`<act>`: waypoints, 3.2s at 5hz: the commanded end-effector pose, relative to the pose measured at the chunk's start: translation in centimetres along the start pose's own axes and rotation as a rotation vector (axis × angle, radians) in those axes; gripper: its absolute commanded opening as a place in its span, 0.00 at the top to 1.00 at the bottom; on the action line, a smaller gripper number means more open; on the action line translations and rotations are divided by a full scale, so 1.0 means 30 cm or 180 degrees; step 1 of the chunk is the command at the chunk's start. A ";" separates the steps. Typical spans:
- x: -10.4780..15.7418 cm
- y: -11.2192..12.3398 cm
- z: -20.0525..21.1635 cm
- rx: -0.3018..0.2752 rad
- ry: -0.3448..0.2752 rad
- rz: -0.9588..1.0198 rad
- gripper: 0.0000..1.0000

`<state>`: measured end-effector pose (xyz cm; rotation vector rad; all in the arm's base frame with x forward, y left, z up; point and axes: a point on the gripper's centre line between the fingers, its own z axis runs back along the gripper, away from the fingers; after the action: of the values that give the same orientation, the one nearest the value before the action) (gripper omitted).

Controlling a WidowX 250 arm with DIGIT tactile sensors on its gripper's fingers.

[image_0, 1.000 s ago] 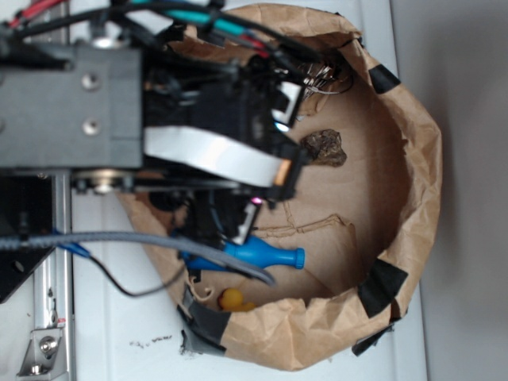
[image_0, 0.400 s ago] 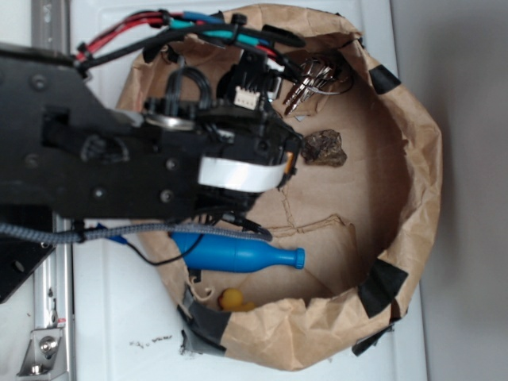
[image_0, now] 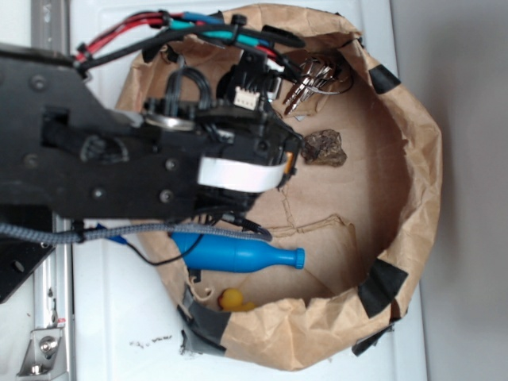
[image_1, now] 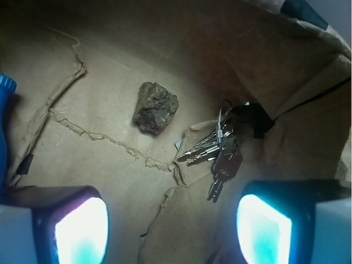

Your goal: Grab the silver keys.

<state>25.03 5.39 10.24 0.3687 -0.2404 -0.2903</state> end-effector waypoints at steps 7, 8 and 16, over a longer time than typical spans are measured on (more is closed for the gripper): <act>0.030 0.140 -0.167 -0.0529 0.0015 -0.0697 0.00; 0.020 0.128 -0.174 -0.0495 -0.0016 -0.0696 0.00; 0.198 0.091 -0.257 -0.0258 -0.0151 -0.0219 0.07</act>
<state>31.36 9.46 3.31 0.2615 -0.1985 -0.3374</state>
